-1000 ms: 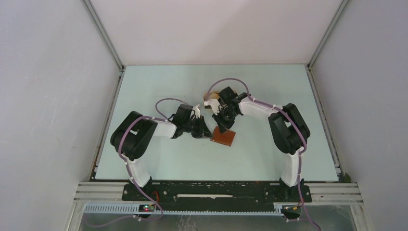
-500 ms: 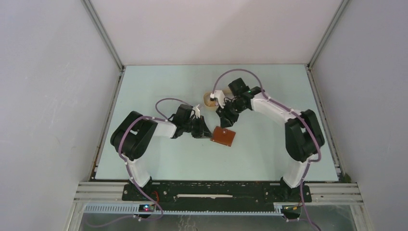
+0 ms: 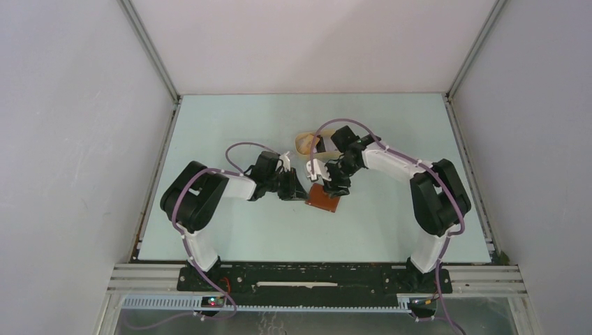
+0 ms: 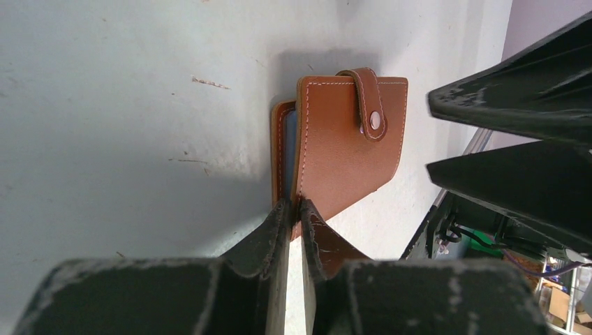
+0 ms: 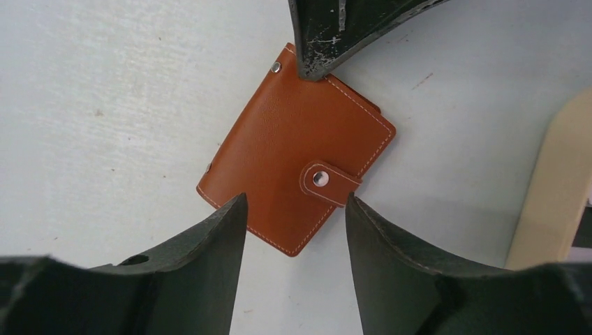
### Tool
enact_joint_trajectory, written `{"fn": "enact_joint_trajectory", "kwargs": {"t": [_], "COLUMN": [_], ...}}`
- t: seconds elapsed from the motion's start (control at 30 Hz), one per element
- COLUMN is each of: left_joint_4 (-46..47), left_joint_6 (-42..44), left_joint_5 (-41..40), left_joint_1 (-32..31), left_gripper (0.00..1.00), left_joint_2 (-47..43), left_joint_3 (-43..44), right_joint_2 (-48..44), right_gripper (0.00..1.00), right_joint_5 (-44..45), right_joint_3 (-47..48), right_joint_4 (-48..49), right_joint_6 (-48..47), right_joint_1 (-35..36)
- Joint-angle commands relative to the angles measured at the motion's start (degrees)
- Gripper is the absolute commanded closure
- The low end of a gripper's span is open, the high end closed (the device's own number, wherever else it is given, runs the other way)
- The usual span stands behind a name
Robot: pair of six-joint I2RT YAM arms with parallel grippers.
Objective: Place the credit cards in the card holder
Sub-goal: Close the card holder at the center of the board.
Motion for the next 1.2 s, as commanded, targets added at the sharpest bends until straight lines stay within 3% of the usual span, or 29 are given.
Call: {"fn": "enact_joint_trajectory", "kwargs": {"t": [0.0,0.2,0.57,1.17], "left_joint_4": [-0.3,-0.3,0.3,0.7], "left_joint_6": [0.3,0.3,0.2,0.1], "left_joint_5": [-0.4,-0.3,-0.3,-0.2], "left_joint_1": [-0.6,-0.6,-0.5,-0.5], "left_gripper": [0.85,0.85,0.85,0.85], "left_joint_2": [1.5,1.9,1.8,1.7], "left_joint_3": [0.7,1.1,0.6,0.3], "right_joint_2": [0.8,3.1,4.3,2.0], "right_gripper": [0.40,0.47,0.52,0.78], "right_joint_5": [2.9,4.2,6.3,4.9], "right_joint_3": [-0.2,-0.3,-1.5,-1.7], "right_joint_4": [5.9,5.4,7.1,5.2], "right_joint_6": [-1.0,0.3,1.0,1.2], "right_joint_1": [1.0,2.1,3.1,2.0]}}
